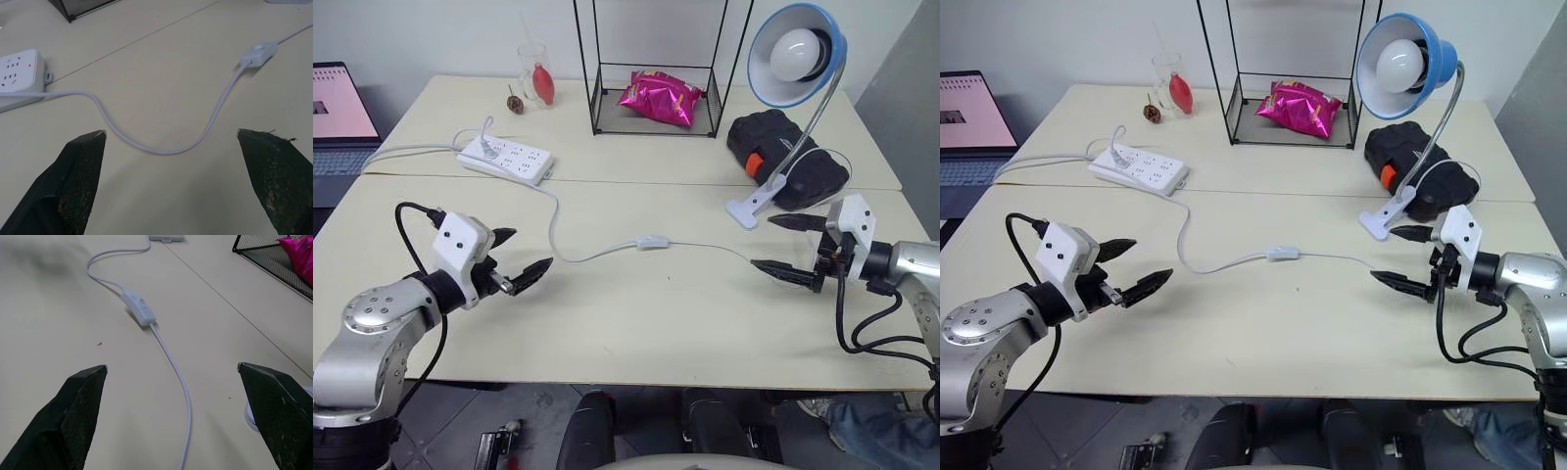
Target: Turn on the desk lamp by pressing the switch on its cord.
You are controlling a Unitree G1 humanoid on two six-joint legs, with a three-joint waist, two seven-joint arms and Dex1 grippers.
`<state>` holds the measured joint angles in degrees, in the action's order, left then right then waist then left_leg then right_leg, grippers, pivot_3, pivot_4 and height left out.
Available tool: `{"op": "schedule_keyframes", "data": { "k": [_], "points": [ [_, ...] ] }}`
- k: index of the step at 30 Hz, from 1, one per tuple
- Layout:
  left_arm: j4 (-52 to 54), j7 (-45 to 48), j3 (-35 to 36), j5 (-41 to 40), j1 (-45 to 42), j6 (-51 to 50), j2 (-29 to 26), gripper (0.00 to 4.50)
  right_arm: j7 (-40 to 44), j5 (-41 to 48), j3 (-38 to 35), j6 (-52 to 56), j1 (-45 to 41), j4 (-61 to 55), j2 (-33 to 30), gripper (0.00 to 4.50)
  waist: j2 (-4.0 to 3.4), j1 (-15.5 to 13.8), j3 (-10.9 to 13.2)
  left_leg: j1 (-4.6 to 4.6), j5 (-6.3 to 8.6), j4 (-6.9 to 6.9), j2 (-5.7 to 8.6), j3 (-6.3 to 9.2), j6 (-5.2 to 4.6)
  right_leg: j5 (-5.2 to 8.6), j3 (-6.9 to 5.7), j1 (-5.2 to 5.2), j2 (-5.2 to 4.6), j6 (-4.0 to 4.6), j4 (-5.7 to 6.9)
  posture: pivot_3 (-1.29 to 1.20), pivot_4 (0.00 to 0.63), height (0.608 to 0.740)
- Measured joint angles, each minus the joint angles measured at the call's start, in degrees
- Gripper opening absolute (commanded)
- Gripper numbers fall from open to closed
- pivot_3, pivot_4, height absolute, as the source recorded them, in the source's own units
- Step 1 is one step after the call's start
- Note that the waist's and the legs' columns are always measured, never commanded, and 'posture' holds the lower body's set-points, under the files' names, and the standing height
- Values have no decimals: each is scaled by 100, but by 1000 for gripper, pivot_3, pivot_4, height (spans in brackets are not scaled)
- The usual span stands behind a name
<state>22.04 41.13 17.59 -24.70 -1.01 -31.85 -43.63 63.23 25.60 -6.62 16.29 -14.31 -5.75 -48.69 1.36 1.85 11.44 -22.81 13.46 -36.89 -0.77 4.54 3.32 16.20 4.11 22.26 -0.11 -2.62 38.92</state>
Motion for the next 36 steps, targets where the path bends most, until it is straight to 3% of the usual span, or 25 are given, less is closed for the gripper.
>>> {"op": "schedule_keyframes", "data": {
  "k": [10, 22, 30, 36],
  "points": [
    [0, -100, -53, 257, 28, 293, 1, 4478, 154, -171, 125, -188, 10, 87, 45, 4500, 0, 0, 0, 0, 0, 0, 0, 0, 0, 0, 1, 0, 0, 0, 0, 0, 150, 740],
    [-122, 356, -76, -1, -115, 628, 36, 4478, -42, -164, 204, 111, -17, -251, 211, 4500, 0, -2, 0, 0, 0, 0, 0, 0, 0, 0, 0, 0, 0, 0, 1, 0, 150, 740],
    [-704, 706, -617, -17, -981, 698, 158, 4478, -357, -105, 224, 548, 35, -740, 350, 4500, 0, -7, 0, -2, 0, -1, 3, 1, 0, 0, -2, 0, 1, -1, 2, 0, 150, 740],
    [-1591, 1033, -1409, -55, -1922, 470, 594, 4478, -879, -16, 323, 1115, 87, -1272, 521, 4500, 0, -6, 0, -3, 0, -2, 5, 3, 0, -1, -2, 1, 2, 0, 2, 0, 150, 740]
  ]
}}
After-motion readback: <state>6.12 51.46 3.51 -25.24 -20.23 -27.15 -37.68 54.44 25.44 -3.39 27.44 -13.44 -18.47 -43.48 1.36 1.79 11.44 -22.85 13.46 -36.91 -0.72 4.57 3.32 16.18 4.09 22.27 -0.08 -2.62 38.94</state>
